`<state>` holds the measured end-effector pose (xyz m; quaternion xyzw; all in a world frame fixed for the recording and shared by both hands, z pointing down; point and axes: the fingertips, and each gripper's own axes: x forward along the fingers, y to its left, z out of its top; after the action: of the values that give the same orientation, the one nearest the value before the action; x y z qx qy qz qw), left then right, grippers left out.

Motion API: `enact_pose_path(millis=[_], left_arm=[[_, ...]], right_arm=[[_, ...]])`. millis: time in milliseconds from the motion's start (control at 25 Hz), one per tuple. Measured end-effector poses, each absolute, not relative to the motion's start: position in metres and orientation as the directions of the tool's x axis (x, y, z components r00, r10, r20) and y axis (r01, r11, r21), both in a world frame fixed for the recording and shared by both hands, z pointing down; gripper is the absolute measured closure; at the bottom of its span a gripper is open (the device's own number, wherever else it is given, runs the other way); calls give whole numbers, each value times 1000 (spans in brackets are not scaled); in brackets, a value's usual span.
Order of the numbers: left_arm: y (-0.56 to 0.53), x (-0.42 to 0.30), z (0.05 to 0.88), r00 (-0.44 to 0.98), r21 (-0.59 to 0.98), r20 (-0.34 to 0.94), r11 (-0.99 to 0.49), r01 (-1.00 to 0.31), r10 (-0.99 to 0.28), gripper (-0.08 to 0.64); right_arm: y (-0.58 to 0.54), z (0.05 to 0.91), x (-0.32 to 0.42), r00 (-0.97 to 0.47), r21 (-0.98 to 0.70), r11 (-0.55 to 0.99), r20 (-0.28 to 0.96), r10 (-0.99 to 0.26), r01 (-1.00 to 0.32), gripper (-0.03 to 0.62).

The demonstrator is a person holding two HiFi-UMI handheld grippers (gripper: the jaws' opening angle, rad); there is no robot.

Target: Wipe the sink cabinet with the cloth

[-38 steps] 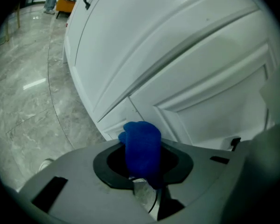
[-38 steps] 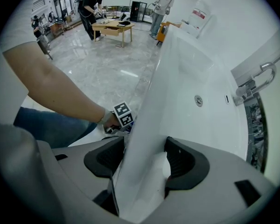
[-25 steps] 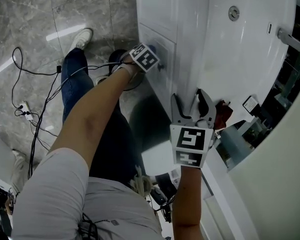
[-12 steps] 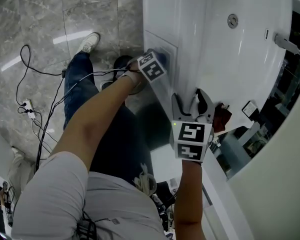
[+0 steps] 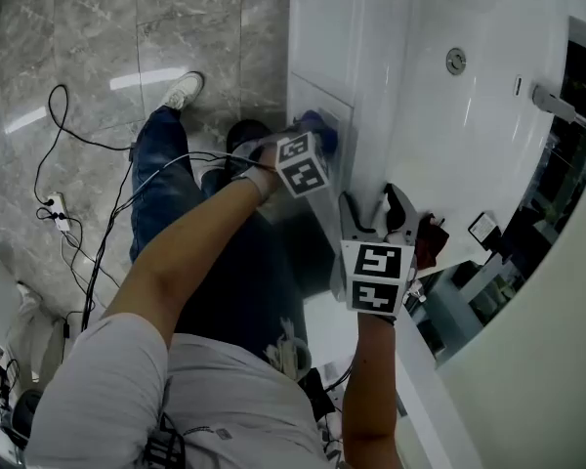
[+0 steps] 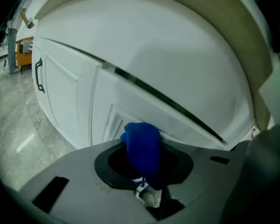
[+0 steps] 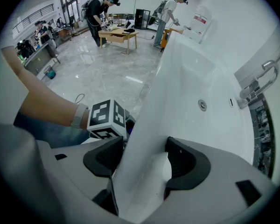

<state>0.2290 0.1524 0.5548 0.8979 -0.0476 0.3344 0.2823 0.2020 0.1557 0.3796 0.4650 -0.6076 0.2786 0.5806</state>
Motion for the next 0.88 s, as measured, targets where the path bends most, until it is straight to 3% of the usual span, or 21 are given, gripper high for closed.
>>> enact_pose_path(millis=[360,640,880], left_arm=[[177,226,533,794,491,594,-839,-233,127,465],[178,228,560,743,524,657,-785,-331,125,463],[157,224,578,777,632,627,-619,-466,55,460]], right_arm=[[155,379,202,105,206,412,962,-253,-888,330],[154,379,200,98,208,408,957,-274,-889,330],[153,380,201,110,238,413,944,-310,-879,328]])
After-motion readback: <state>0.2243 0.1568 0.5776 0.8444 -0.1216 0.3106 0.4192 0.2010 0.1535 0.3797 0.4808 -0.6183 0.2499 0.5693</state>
